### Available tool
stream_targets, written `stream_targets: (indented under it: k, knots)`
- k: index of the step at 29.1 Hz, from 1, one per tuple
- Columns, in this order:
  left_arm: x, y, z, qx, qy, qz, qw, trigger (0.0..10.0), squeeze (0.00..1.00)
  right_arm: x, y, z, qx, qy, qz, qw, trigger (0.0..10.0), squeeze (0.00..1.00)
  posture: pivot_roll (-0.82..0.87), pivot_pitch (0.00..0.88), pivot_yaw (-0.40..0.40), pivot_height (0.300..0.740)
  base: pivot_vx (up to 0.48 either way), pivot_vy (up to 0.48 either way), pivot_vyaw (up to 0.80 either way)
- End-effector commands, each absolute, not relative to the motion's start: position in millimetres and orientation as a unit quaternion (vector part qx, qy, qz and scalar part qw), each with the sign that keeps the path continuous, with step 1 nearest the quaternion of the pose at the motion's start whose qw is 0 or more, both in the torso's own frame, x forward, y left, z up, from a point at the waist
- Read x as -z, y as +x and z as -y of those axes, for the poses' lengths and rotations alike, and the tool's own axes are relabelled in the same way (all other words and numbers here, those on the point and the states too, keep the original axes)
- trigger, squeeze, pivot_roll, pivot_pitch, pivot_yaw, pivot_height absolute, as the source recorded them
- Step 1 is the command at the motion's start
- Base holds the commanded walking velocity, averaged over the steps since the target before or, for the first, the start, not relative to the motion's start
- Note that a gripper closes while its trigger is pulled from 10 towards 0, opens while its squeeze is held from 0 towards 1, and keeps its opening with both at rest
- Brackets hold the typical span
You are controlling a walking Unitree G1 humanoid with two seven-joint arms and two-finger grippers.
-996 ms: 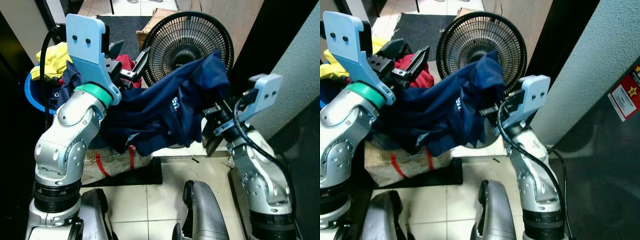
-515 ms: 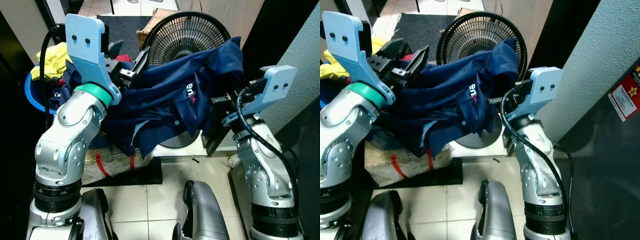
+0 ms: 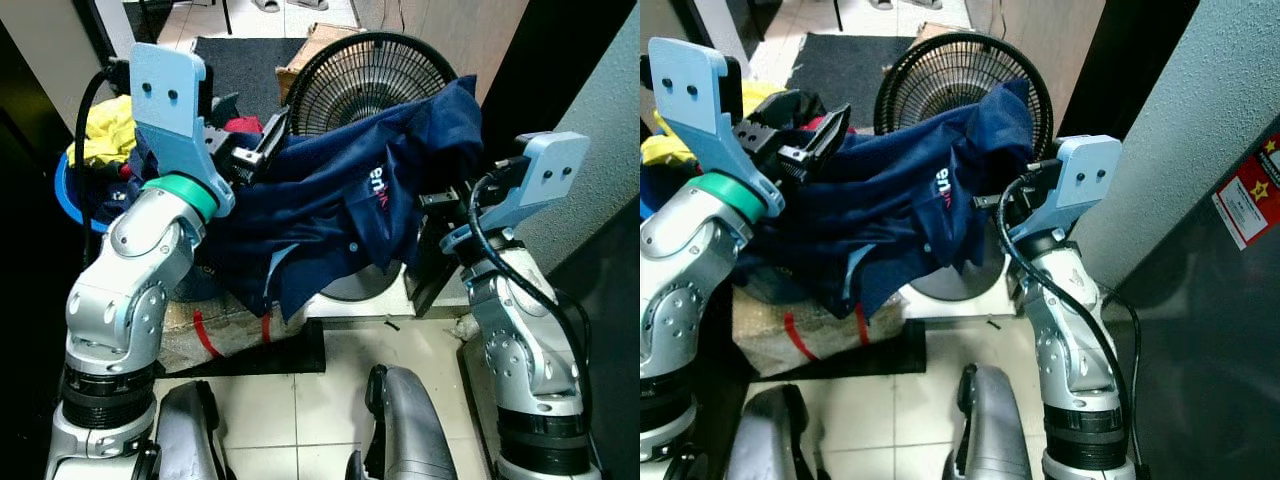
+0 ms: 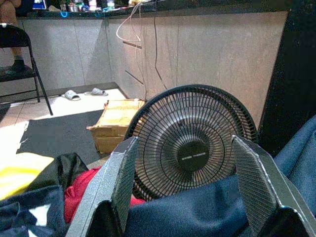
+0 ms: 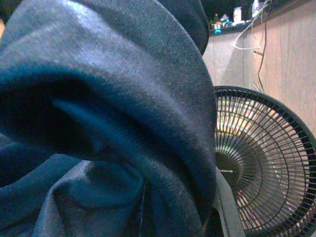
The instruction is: Clothes washing
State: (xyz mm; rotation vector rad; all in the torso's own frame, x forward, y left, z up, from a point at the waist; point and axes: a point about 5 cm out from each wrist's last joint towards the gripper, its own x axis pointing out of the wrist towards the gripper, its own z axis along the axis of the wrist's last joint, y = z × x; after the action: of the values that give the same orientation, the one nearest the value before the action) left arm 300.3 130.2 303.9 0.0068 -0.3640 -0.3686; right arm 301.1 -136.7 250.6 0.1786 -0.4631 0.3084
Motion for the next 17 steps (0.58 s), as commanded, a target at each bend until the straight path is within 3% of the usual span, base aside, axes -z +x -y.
stream_targets:
  k: [1,17]
  knots:
    - [-304.1,299.4,-132.3,0.179,0.005,0.183,0.967,10.0,0.0,-250.8,301.3,139.8,-0.145,0.089,0.229,0.958,10.0,0.0,0.04,0.087,0.017,0.584,0.0,0.0,0.0]
    - [-305.7,297.7,-130.4,0.179,0.006,0.186,0.966,10.0,0.0,-249.7,302.5,137.9,-0.146,0.089,0.225,0.959,10.0,0.0,0.04,0.087,0.016,0.644,0.0,0.0,0.0]
